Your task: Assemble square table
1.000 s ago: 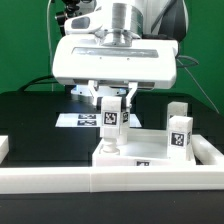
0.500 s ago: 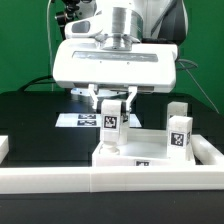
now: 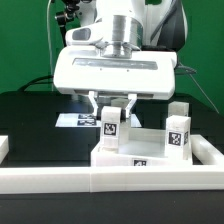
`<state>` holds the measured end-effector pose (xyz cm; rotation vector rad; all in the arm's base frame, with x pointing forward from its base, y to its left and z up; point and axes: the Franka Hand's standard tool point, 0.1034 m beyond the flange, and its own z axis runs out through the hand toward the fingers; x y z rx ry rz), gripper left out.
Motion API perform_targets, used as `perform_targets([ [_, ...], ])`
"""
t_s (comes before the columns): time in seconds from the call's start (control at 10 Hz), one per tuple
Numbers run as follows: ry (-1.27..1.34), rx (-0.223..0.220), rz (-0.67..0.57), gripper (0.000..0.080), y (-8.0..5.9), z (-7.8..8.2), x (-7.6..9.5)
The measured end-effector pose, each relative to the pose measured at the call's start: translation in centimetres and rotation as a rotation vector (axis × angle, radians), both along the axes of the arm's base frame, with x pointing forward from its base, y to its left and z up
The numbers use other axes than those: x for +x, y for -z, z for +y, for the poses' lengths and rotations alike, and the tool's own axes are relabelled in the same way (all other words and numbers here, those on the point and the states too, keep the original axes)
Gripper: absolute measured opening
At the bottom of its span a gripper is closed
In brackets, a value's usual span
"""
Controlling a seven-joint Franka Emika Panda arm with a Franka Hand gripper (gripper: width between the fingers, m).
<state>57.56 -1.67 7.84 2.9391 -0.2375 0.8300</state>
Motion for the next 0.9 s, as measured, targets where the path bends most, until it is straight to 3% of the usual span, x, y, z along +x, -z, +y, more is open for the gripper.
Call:
perform_targets([
  [0.5,0.000,-0.002,-0.004,0.0290,0.04,-0.02,0.04],
  [0.6,0.000,-0.001,0.001,0.0400,0.16,-0.01,-0.04],
  [0.7,0.000,-0.001,0.002,0.0400,0.18,-0.01,-0.05],
  [0.9,0.000,-0.001,0.002,0.0626,0.20,-0.02,-0.07],
])
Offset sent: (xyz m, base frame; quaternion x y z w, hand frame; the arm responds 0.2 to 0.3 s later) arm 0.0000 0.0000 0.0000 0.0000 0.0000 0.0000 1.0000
